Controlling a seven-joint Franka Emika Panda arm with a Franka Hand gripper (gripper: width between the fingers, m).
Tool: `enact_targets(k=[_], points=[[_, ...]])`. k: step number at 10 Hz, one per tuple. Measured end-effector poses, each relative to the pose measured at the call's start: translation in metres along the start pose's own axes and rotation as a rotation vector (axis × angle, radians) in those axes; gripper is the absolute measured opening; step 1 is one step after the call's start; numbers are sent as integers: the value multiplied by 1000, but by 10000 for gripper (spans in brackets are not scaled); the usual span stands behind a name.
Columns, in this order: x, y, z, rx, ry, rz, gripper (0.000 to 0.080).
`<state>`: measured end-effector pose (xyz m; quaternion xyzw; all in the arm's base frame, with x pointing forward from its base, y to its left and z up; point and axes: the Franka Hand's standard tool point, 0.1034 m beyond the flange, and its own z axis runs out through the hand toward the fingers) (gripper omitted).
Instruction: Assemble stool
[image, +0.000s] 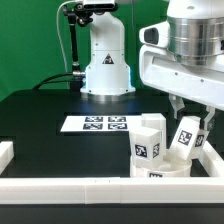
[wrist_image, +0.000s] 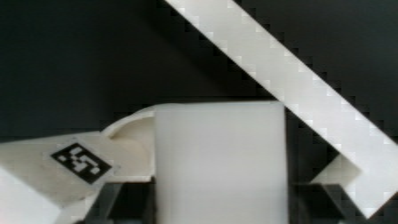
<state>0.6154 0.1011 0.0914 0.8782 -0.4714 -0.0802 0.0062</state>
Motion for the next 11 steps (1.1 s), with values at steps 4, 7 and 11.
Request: enact_targets(k=[4, 7, 11], points=[[9, -7, -1, 162, -11, 288, 340], [2, -15, 1, 280, 41, 449, 340], [2, -15, 1, 285, 27, 516, 340]])
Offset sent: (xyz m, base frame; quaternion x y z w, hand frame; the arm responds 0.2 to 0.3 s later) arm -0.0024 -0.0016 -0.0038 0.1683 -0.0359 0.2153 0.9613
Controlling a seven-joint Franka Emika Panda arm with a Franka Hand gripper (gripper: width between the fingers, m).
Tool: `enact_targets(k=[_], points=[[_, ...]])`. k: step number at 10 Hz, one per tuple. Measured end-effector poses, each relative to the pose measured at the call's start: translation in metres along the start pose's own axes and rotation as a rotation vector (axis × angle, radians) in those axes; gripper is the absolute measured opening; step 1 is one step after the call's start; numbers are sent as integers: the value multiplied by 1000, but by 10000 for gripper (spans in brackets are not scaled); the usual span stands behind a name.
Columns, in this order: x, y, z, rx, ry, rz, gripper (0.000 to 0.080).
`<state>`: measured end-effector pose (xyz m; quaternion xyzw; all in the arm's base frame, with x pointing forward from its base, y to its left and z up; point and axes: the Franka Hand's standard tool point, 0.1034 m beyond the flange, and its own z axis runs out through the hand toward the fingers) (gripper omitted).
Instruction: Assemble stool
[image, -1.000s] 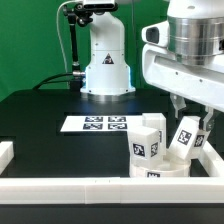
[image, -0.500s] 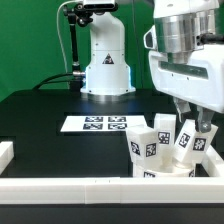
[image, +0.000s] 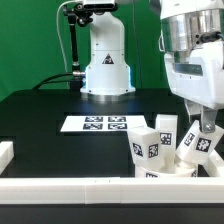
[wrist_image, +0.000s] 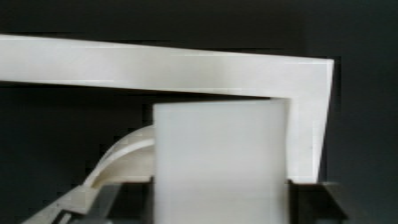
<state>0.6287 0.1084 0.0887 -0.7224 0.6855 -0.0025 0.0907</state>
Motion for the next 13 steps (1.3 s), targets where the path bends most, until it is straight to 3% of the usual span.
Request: enact_targets(k=[1, 2, 5, 8, 9, 11, 13], points=[[0, 0, -1, -5, -2, -4, 513], [1, -1, -5, -20, -8, -9, 606], [3, -7, -16, -31, -18, -22, 647], [3, -7, -14, -28, -14, -104, 648], [3, -7, -14, -27, -15, -199, 648], [1, -7, -16, -55, 3, -452, 648], [-2, -10, -17, -59, 47, -729, 648]])
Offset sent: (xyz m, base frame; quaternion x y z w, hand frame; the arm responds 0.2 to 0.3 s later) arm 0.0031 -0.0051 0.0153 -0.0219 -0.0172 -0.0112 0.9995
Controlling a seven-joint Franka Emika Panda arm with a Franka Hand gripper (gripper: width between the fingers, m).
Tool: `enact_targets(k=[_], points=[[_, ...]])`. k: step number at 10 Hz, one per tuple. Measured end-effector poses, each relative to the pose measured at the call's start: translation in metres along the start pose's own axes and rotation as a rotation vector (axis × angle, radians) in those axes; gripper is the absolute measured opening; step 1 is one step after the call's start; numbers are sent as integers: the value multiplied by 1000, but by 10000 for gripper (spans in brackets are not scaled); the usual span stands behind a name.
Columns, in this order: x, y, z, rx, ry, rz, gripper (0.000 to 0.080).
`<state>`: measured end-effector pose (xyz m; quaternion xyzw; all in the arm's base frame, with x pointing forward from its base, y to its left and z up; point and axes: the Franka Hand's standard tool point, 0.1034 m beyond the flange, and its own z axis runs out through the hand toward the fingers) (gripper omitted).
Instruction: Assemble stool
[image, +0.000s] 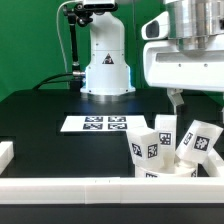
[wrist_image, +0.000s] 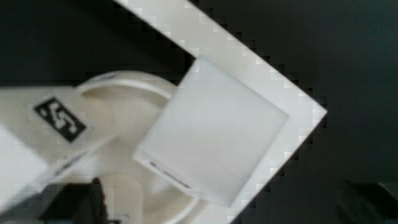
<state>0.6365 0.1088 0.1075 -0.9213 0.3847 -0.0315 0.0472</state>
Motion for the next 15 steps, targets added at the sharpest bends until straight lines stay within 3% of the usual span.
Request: enact_targets(k=[2, 5, 8, 12, 14, 15], points=[[-7, -6, 0, 7, 19, -203, 648], [-3, -3, 1, 2, 21, -404, 648], [-2, -5, 2, 11, 94, -768, 648], [-4, -3, 2, -22, 91, -1216, 648], [-12, -4, 5, -25, 101, -1278, 648], [-9, -2, 5, -40, 102, -1371, 648]])
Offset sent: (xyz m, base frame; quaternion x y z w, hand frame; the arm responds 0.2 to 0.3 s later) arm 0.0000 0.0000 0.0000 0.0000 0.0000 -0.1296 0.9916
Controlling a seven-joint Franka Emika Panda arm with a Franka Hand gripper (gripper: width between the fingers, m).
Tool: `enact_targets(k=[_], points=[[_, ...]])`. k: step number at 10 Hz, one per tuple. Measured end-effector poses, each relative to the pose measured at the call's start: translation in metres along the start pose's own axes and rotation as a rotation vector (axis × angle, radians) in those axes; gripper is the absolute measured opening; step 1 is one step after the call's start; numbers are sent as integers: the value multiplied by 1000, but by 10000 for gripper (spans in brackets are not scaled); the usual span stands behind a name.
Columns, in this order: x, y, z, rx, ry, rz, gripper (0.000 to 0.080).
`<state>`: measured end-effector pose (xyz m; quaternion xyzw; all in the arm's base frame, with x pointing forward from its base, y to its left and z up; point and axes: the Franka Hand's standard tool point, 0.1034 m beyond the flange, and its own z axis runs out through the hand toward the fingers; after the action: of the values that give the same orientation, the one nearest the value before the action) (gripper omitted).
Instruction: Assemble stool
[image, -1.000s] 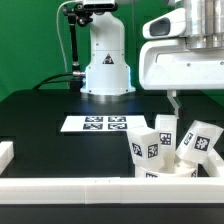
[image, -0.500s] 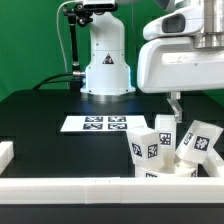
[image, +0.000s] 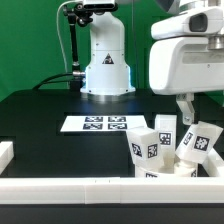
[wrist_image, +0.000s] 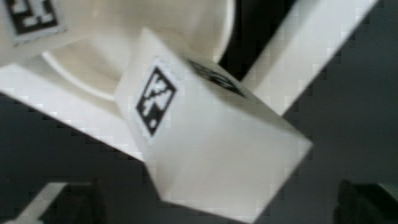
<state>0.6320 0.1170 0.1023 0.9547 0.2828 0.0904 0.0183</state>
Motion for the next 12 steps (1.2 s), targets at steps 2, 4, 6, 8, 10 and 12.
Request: enact_targets(k=[2, 4, 6, 8, 10, 12], points=[[-1, 3, 1, -9, -3, -101, 648], [-1, 6, 1, -32, -5, -304, 648], [-1, -1, 1, -60, -16, -468, 648], [-2, -2, 2, -76, -36, -621, 648], [-3, -3, 3, -88, -53, -748, 648], [-5, -3, 5, -93, -68, -843, 648]])
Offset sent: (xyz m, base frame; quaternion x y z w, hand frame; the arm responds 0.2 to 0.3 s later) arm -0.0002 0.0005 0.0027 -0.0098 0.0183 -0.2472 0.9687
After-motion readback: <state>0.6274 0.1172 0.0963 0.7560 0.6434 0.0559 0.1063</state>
